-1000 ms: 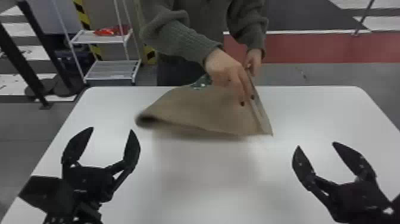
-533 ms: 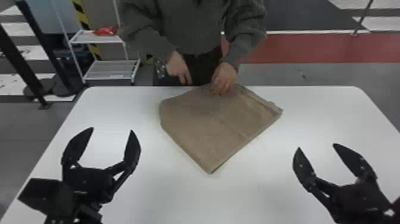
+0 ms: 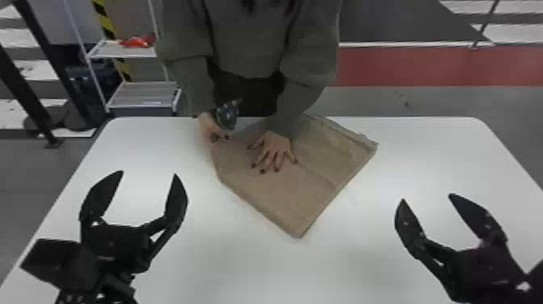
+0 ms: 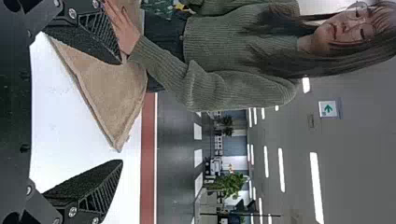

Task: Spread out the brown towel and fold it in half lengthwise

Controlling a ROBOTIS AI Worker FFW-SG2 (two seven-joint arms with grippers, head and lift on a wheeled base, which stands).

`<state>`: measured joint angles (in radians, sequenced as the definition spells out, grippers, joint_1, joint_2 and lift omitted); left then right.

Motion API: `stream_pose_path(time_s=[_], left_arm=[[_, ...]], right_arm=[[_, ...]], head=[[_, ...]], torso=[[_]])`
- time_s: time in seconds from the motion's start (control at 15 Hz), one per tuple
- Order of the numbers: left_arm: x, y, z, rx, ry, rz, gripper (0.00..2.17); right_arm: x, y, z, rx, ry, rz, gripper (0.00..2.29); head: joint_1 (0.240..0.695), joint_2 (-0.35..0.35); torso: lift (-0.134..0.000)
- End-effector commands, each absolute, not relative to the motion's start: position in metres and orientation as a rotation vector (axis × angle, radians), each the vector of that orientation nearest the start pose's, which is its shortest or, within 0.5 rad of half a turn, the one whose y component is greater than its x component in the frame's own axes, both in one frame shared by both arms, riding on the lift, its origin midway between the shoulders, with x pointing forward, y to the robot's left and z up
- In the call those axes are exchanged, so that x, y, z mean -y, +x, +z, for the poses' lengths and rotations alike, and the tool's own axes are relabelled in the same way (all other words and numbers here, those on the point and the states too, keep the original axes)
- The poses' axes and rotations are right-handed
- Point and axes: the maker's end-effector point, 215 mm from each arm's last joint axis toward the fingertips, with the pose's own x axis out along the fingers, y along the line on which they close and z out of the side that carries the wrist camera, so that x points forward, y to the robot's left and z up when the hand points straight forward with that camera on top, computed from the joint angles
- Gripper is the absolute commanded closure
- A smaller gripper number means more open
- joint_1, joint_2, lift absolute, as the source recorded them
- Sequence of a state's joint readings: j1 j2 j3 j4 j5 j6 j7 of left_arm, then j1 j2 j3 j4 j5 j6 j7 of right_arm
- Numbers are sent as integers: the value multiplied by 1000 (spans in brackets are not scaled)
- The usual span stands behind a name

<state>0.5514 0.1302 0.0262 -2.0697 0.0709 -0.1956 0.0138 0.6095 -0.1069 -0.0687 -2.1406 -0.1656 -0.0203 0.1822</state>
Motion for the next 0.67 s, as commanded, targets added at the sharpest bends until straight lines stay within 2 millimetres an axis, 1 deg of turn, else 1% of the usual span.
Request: stream_pose_path(time_s=[0.0, 0.33, 0.6], left_arm=[[-251, 430, -285, 145, 50, -33, 80], [-252, 430, -288, 139, 52, -31, 80], [-251, 430, -285, 144, 51, -32, 80]], right_arm=[[227, 416, -321, -14, 42, 182, 144], [227, 418, -323, -17, 43, 182, 144], [228, 416, -321, -14, 39, 182, 144]], head=[[695, 29], [695, 33], [695, 33]], torso=[[-125], [-125], [-125]])
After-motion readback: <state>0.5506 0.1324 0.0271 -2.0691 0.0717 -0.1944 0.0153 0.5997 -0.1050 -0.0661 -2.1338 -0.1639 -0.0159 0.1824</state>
